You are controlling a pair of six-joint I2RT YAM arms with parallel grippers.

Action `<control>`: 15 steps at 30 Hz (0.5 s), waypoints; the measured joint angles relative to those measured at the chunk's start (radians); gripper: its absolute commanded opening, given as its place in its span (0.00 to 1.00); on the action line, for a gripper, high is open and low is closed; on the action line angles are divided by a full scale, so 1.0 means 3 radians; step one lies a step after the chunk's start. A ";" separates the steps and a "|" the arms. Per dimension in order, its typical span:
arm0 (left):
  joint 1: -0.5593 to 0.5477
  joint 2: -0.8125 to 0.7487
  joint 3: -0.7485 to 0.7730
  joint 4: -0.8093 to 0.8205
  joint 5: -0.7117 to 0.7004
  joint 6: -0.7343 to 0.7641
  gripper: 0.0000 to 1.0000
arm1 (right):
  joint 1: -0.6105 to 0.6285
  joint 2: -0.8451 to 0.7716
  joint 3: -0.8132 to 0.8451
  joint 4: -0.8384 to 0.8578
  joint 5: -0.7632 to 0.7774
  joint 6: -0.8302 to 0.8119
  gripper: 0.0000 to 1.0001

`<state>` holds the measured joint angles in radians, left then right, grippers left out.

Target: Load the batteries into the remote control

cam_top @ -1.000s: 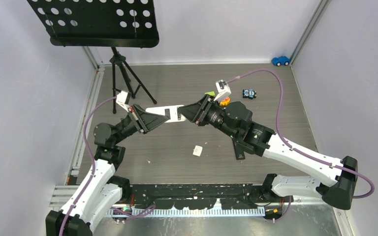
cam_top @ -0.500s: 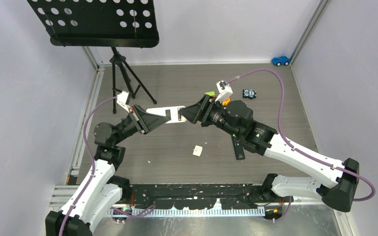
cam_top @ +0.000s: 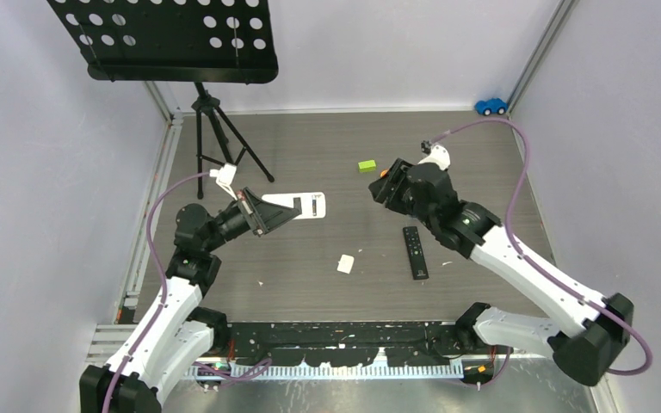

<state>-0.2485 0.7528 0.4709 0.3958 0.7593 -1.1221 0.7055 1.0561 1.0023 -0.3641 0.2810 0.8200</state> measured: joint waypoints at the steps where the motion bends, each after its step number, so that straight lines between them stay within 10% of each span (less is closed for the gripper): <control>1: 0.0000 0.0000 0.0000 -0.0070 -0.0017 0.0062 0.00 | -0.0060 0.0102 0.0000 -0.0100 0.0058 -0.0019 0.55; 15: 0.0000 0.0023 0.0000 -0.0557 -0.0108 0.0543 0.00 | -0.0904 0.1677 0.0046 -0.0402 0.0177 -0.0486 0.22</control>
<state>-0.2485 0.7597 0.4709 0.2287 0.7269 -0.9592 0.4343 1.5593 1.0161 -0.4847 0.3340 0.6743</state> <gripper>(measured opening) 0.223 0.228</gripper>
